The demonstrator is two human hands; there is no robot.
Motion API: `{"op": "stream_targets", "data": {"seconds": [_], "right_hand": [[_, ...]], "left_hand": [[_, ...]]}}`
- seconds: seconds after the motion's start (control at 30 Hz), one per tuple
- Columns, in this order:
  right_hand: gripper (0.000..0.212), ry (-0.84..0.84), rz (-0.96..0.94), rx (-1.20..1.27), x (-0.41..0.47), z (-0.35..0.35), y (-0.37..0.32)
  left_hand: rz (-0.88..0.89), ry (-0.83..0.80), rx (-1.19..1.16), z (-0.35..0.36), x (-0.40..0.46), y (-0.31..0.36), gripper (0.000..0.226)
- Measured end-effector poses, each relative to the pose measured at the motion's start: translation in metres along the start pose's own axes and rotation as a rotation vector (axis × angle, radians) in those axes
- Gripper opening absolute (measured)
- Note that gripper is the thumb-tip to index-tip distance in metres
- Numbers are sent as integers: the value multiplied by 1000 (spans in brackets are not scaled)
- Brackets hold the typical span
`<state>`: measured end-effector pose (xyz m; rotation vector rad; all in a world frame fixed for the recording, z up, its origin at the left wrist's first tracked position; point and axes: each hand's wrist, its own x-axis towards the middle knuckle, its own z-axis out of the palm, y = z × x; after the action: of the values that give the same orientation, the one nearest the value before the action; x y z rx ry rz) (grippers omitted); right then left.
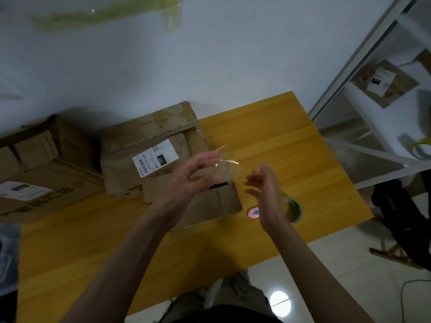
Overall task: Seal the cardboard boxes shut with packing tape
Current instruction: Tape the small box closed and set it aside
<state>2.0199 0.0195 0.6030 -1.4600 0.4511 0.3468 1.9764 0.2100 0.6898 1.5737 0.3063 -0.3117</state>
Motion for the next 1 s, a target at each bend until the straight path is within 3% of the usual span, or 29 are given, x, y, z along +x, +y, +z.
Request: {"op": "stream_targets", "data": {"seconds": [0.07, 0.13, 0.2, 0.37, 0.47, 0.53, 0.6, 0.73, 0.87, 1.0], "right_hand": [[43, -253, 48, 108, -23, 17, -20], [27, -294, 61, 156, -34, 28, -27], [14, -226, 79, 228, -33, 34, -28], [10, -103, 41, 241, -19, 33, -29], [13, 42, -108, 153, -8, 21, -36], [10, 80, -217, 62, 2, 3, -43], [10, -34, -285, -102, 10, -11, -48], [21, -337, -341, -330, 15, -10, -48], [29, -620, -349, -540, 22, -3, -39], [35, -810, -398, -699, 29, 5, -31]], "left_hand": [[2, 13, -19, 1, 2, -2, 43], [13, 22, -35, 2, 4, -6, 43], [18, 35, -62, 1, 5, -11, 42], [25, 17, -117, -1, 4, -30, 29], [22, 97, 25, 0, 4, -49, 16], [-2, 222, 246, -2, 5, -66, 13], [15, 255, 499, -5, 7, -82, 13], [84, 153, 822, 0, 18, -108, 31], [93, 153, 1004, 8, 33, -116, 41], [33, 96, 1087, 7, 49, -113, 34]]}}
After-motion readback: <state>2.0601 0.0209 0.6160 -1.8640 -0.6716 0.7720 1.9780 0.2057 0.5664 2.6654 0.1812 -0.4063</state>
